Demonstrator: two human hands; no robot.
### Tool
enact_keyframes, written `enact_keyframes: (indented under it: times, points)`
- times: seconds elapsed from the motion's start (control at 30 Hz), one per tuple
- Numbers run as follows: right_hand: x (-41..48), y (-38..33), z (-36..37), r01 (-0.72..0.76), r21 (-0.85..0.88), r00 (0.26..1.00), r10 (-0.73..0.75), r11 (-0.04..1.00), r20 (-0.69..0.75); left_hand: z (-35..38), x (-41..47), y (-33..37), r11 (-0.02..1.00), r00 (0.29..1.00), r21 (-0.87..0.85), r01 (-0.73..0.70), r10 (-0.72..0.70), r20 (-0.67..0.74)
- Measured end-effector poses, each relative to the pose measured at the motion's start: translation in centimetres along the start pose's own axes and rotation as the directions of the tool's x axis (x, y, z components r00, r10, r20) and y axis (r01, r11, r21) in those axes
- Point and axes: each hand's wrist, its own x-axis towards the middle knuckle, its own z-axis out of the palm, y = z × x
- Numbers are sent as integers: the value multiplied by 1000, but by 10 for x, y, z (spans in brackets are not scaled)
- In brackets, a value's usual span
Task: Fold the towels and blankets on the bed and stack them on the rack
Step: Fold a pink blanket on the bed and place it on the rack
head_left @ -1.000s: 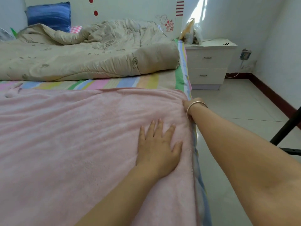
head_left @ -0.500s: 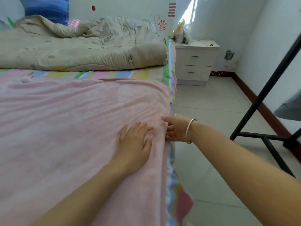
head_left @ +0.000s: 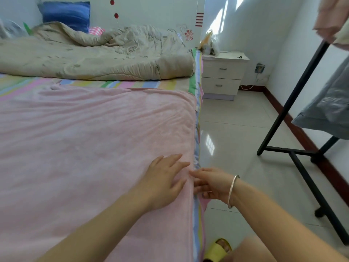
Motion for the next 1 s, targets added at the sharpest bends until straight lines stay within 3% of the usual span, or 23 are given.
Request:
enact_keyframes:
  times: [0.13, 0.2, 0.27, 0.33, 0.37, 0.43, 0.5, 0.6, 0.73, 0.83, 0.93, 1.0]
  points:
    - [-19, 19, 11, -41, -349, 998, 21, 936, -63, 11, -17, 7, 976, 991, 206, -76, 52, 121]
    - [-12, 24, 8, 34, -462, 953, -167, 886, -251, 12, -26, 10, 979, 987, 172, -112, 91, 129]
    - [-3, 21, 10, 199, -607, 783, -497, 770, -374, 7, -33, 12, 989, 997, -138, -48, 40, -61]
    - [-1, 14, 25, 278, -806, 658, -715, 523, -237, -5, -35, 4, 914, 941, -403, 41, -171, -291]
    - [1, 13, 39, 281, -876, 661, -741, 392, -120, -13, -38, -4, 891, 905, -447, 84, -256, -339]
    - [1, 20, 68, 275, -950, 709, -699, 151, 94, -25, -47, -25, 914, 900, -372, 163, -292, -324]
    - [-4, 39, 96, 320, -948, 752, -605, -10, 260, -29, -71, -56, 956, 940, -124, 266, -286, -186]
    - [-20, 59, 118, 442, -895, 731, -552, -66, 401, -38, -133, -116, 887, 900, 167, 431, -436, -7]
    - [-27, 40, 141, 490, -852, 615, -621, -183, 486, -64, -221, -183, 714, 750, 268, 647, -659, -53]
    - [-12, 6, 183, 468, -869, 692, -546, -160, 473, -75, -251, -201, 653, 689, 251, 714, -719, -87]
    - [14, -16, 241, 423, -900, 751, -513, -108, 415, -82, -270, -208, 651, 676, 188, 735, -727, -124]
    - [21, -7, 284, 450, -885, 766, -459, -119, 451, -88, -279, -217, 653, 669, 146, 743, -728, -149]
